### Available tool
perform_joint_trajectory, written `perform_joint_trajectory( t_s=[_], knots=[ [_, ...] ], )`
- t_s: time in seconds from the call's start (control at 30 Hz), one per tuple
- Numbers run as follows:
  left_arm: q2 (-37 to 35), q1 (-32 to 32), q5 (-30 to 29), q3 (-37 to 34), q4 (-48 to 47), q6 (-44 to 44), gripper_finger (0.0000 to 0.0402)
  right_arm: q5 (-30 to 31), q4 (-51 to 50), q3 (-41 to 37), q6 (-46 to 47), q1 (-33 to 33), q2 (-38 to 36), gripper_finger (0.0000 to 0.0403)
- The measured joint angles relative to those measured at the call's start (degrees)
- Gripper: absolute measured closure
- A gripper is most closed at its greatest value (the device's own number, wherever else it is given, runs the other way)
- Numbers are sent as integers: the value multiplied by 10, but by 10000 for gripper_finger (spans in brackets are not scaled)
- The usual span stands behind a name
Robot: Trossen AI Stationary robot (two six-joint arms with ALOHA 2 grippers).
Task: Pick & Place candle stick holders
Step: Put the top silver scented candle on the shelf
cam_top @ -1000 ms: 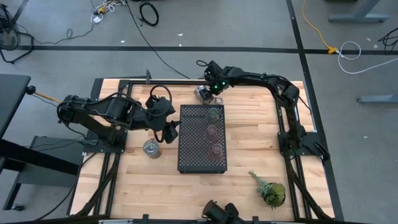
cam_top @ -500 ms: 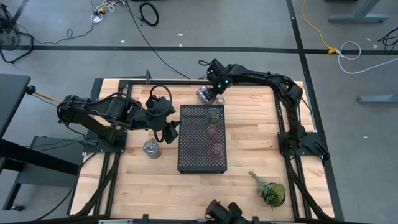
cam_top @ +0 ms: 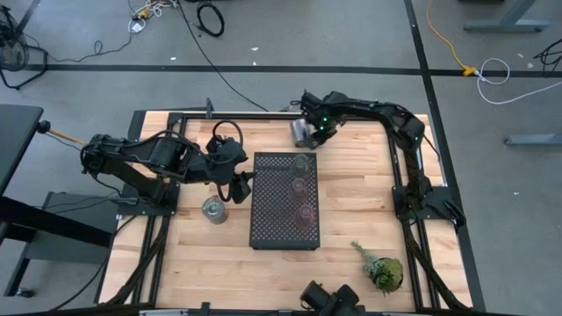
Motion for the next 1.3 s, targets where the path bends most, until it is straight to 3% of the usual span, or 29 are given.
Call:
perform_joint_trajectory(
  t_s=[0.6,0.97,1.2,1.3],
  knots=[
    [0,0,0,0,-2,0,164,36,-29,5,-23,-6,-12,319],
    [0,0,0,0,-2,0,164,40,-22,7,-4,-23,-116,326],
    [0,0,-6,0,-1,0,164,-36,17,7,11,-22,-128,326],
    [0,0,-6,0,1,0,164,-39,45,7,10,-22,-128,326]
  ],
)
